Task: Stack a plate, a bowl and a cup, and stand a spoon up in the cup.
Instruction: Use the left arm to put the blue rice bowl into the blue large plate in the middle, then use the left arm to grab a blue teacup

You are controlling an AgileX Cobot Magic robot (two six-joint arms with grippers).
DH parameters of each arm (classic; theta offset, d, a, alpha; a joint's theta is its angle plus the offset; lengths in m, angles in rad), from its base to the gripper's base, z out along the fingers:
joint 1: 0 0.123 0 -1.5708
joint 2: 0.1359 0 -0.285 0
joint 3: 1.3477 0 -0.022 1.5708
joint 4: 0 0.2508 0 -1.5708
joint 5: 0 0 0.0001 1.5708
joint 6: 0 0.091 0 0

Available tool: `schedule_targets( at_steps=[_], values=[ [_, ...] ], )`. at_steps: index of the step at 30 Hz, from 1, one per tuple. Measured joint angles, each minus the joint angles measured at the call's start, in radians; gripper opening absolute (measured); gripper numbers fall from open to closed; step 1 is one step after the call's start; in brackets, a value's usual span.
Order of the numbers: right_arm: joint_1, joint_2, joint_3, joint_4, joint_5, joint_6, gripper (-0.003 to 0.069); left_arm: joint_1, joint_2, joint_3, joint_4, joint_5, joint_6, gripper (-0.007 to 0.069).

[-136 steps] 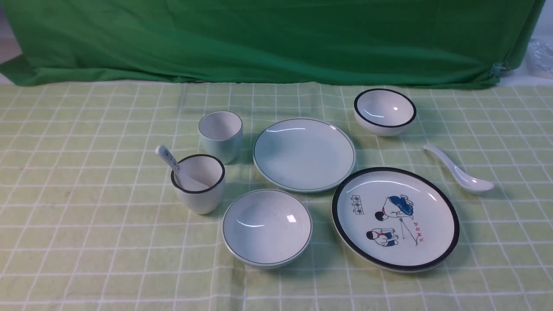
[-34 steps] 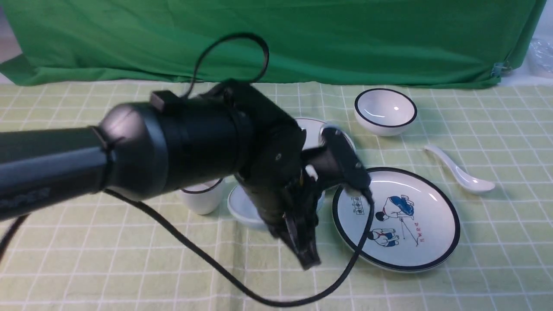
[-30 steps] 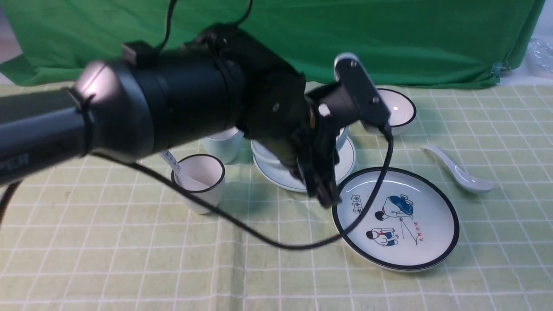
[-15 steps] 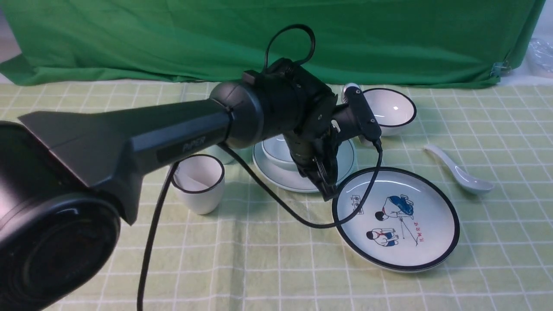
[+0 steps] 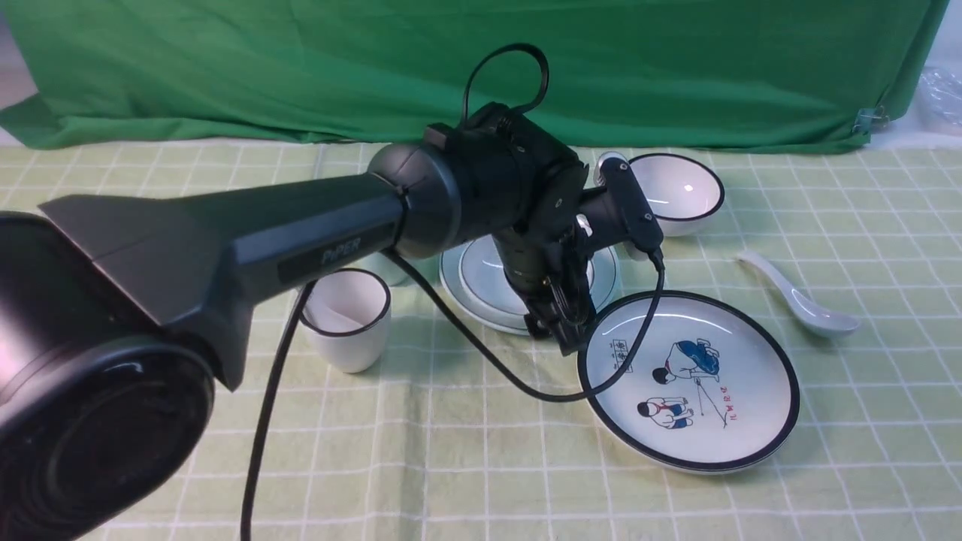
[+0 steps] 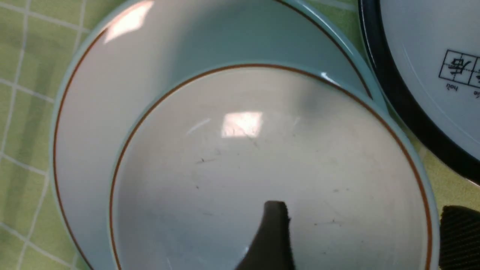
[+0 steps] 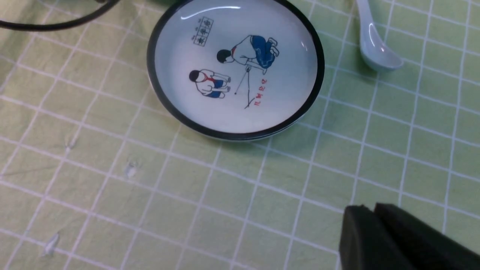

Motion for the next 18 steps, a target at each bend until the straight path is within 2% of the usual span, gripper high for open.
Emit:
schedule_targets(
  at_steps=[1,3,5,7,8,9,10,13,16,18],
  values=[
    [0.000,0.000,0.000,0.000,0.000,0.000,0.0080,0.000,0.000,0.000,0.000,0.000,0.000,0.0568],
    [0.000,0.000,0.000,0.000,-0.001,0.000,0.0090,0.000,-0.055,0.000,0.001,0.016,-0.043,0.0618],
    [0.000,0.000,0.000,0.000,-0.006,0.000,0.0094,0.001,-0.107,0.000,0.011,0.029,-0.086,0.0612],
    [0.000,0.000,0.000,0.000,-0.019,0.000,0.0096,0.016,-0.183,-0.001,0.020,0.052,-0.112,0.0531],
    [0.000,0.000,0.000,0.000,-0.022,0.000,0.0097,0.019,-0.189,-0.002,0.020,0.055,-0.114,0.0519],
    [0.000,0.000,0.000,0.000,-0.029,0.000,0.0098,0.037,-0.218,-0.004,0.020,0.069,-0.112,0.0449],
    [0.000,0.000,0.000,0.000,-0.039,0.000,0.0101,0.081,-0.249,-0.006,0.004,0.094,-0.104,0.0304],
    [0.000,0.000,0.000,0.003,-0.043,0.000,0.0108,0.185,-0.254,-0.009,-0.037,0.134,-0.056,0.0097],
    [0.000,0.000,0.000,0.003,-0.042,0.000,0.0110,0.250,-0.222,-0.009,-0.041,0.149,-0.020,0.0040],
    [0.000,0.000,0.000,0.013,-0.042,0.000,0.0113,0.277,-0.191,-0.014,-0.044,0.149,-0.008,0.0044]
  ],
)
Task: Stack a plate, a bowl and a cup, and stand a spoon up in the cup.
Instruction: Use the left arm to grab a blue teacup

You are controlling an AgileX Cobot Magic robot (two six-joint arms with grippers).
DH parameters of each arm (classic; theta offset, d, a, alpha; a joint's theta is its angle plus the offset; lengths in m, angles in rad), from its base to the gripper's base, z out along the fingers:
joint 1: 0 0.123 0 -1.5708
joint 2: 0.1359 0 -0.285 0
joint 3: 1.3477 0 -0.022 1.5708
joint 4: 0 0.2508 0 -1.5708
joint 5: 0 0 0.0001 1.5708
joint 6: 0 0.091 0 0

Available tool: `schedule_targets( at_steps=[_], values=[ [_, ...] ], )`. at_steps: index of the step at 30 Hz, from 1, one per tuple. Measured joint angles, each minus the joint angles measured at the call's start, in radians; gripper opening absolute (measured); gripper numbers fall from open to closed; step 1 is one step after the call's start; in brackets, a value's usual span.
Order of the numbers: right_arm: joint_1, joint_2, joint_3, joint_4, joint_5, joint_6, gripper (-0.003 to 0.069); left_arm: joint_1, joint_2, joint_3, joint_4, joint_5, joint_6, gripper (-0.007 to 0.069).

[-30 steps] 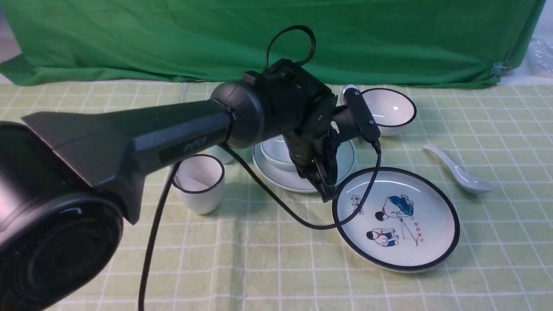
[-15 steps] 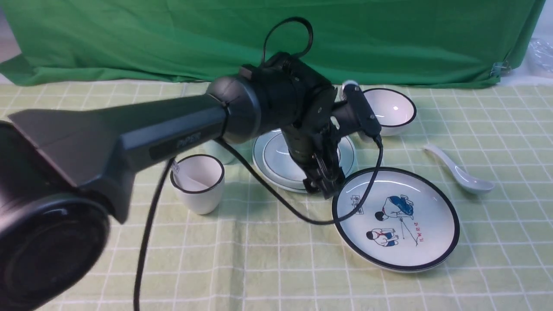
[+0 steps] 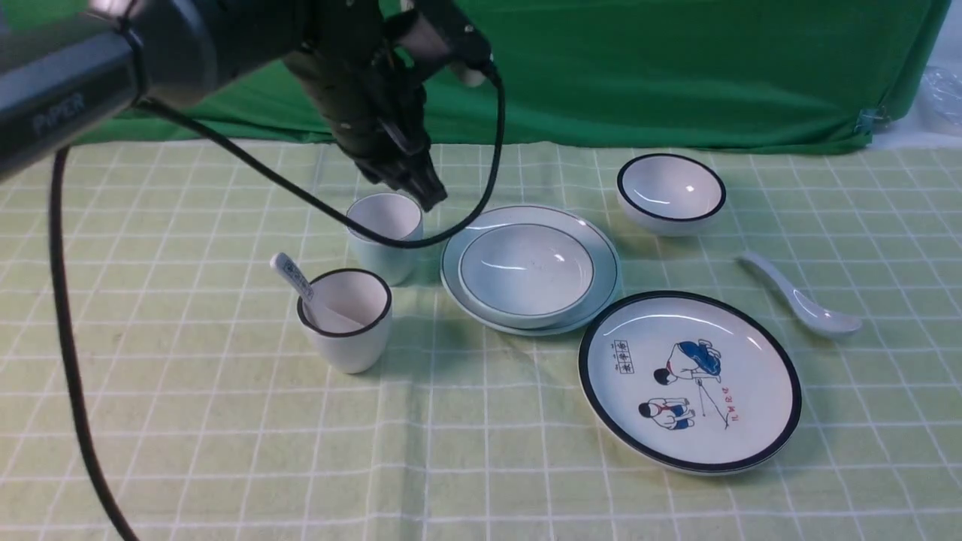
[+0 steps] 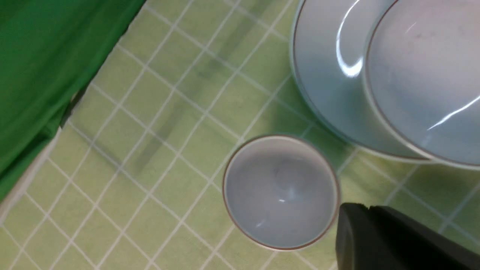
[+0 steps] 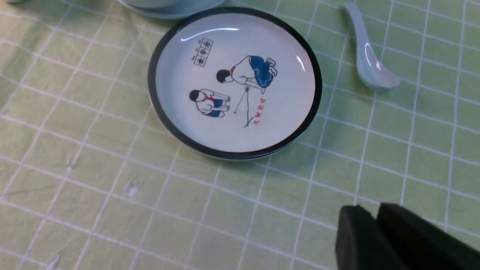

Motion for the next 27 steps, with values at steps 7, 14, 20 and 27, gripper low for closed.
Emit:
schedule_targets(
  at_steps=[7,14,20,27],
  values=[
    [0.000,0.000,0.000,0.034,0.004,-0.001,0.0125,0.026,0.111,-0.043,-0.012,0.013,0.009,0.0366],
    [0.000,0.000,0.000,0.039,0.008,-0.001,0.0125,0.030,0.181,-0.049,0.003,-0.021,0.023,0.0485],
    [0.000,0.000,0.000,0.043,0.010,-0.001,0.0130,0.037,0.237,-0.049,0.027,-0.095,0.028,0.0347],
    [0.000,0.000,0.000,0.048,0.011,-0.002,0.0141,0.035,0.244,-0.050,0.015,-0.023,0.079,0.0039]
  ],
)
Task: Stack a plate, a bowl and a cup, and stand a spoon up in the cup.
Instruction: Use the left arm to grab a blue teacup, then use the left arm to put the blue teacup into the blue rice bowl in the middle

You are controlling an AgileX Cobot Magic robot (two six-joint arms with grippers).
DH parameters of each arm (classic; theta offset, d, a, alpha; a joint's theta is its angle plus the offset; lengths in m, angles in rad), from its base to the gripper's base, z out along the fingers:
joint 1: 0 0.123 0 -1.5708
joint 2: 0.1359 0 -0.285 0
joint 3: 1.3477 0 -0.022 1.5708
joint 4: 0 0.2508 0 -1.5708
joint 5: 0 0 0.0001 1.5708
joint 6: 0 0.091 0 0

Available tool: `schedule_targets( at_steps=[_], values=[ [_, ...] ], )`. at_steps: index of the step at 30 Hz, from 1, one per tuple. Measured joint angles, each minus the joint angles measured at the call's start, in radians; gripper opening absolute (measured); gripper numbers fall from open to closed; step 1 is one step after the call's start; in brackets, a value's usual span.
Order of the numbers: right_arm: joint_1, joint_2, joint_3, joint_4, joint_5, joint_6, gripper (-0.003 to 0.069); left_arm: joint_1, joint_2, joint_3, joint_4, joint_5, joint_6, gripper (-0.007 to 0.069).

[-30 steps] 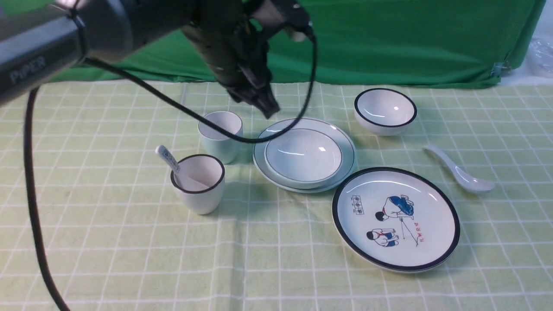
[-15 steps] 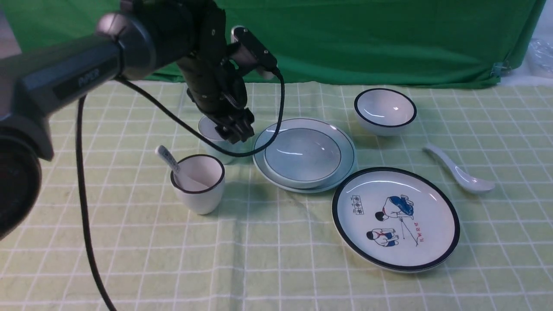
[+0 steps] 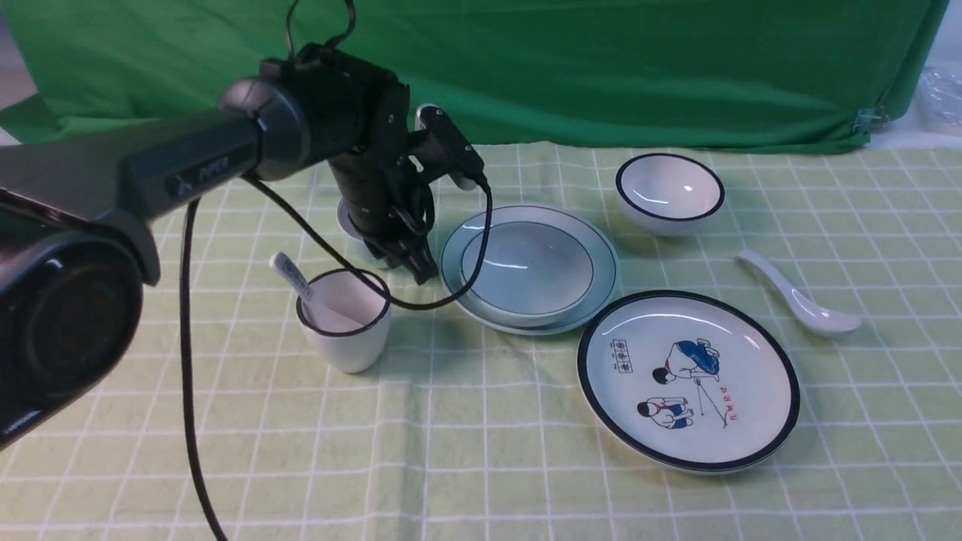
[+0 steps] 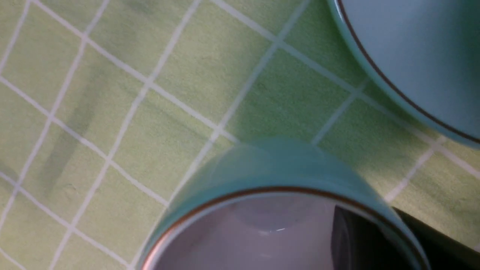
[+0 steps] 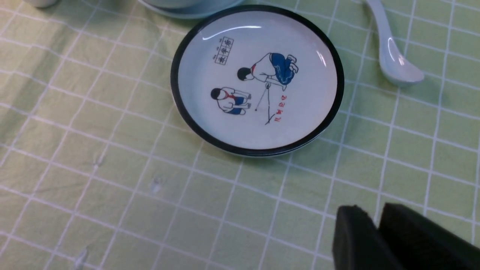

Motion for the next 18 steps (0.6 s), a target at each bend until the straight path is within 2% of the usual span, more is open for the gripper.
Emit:
schedule_targets(
  at_steps=[5,10,15,18],
  values=[
    [0.000,0.000,0.000,0.000,0.000,0.000,0.0144,-0.030,-0.103,-0.058,-0.012,0.102,-0.012,0.0039],
    [0.000,0.000,0.000,0.001,-0.001,-0.002,0.0144,-0.136,-0.217,-0.103,-0.173,0.136,0.031,0.0039],
    [0.000,0.000,0.000,0.002,-0.001,-0.002,0.0144,-0.238,-0.137,-0.104,-0.158,0.123,0.050,0.0039],
    [0.000,0.000,0.000,0.002,0.000,-0.002,0.0144,-0.255,-0.064,-0.098,-0.133,0.109,0.050,0.0039]
  ],
)
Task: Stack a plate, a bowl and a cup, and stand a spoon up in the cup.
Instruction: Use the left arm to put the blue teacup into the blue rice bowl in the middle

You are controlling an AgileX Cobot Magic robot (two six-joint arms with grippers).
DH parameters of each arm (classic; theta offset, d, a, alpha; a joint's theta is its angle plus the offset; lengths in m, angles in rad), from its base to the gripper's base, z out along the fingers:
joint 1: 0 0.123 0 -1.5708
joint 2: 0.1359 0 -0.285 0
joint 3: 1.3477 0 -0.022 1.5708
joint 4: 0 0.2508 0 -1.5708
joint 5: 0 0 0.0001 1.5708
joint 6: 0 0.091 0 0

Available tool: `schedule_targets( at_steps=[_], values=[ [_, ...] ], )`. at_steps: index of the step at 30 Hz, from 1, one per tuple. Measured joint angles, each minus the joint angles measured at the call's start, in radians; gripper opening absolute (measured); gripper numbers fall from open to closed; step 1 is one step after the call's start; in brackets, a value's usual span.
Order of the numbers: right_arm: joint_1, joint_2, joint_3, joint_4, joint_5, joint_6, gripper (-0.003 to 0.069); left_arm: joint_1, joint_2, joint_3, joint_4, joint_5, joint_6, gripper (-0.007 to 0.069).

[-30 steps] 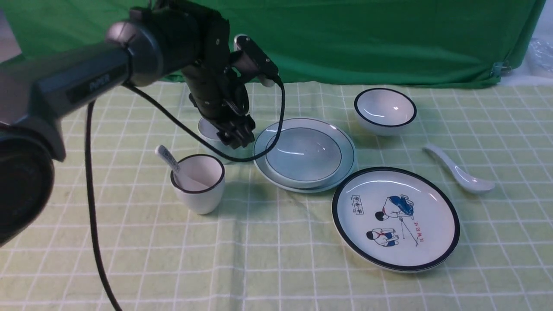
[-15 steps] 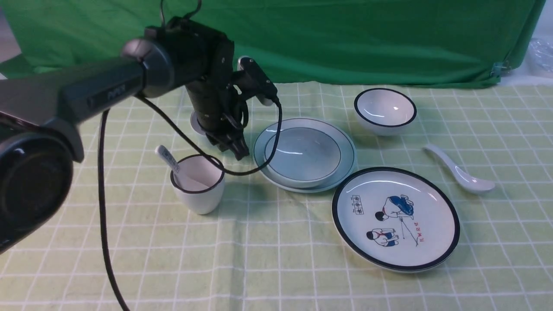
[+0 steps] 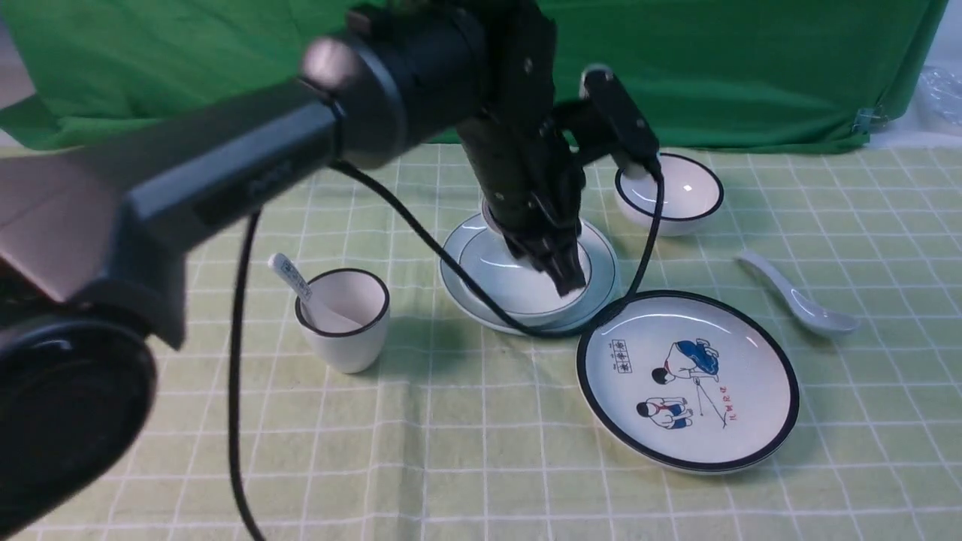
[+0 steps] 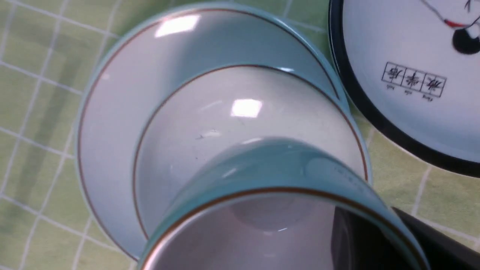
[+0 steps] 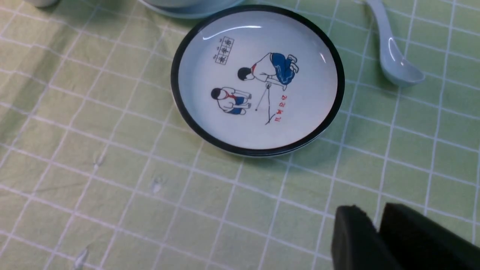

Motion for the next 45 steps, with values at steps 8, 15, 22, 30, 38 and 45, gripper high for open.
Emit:
schedule_targets(
  at_steps=[8,15,22,30,38,45],
  values=[
    [0.000,0.000,0.000,0.007,0.004,0.000,0.0144,-0.001,0.078,0.000,0.075,-0.046,-0.028,0.0039],
    [0.000,0.000,0.000,0.012,0.008,-0.001,0.0144,0.000,0.079,0.000,0.088,-0.111,-0.043,0.0039],
    [0.000,0.000,0.000,0.012,0.010,-0.003,0.0147,0.000,0.105,0.000,0.090,-0.103,-0.048,0.0057],
    [0.000,0.000,0.000,0.014,0.010,-0.002,0.0158,0.000,0.104,0.000,0.102,-0.107,-0.054,0.0241],
    [0.000,0.027,-0.016,0.015,0.009,0.058,0.0276,0.000,0.056,0.000,0.118,-0.107,-0.054,0.0465],
    [0.000,0.247,-0.112,-0.018,0.009,0.080,0.0331,-0.001,-0.077,0.000,0.130,-0.015,-0.125,0.0547]
  ],
)
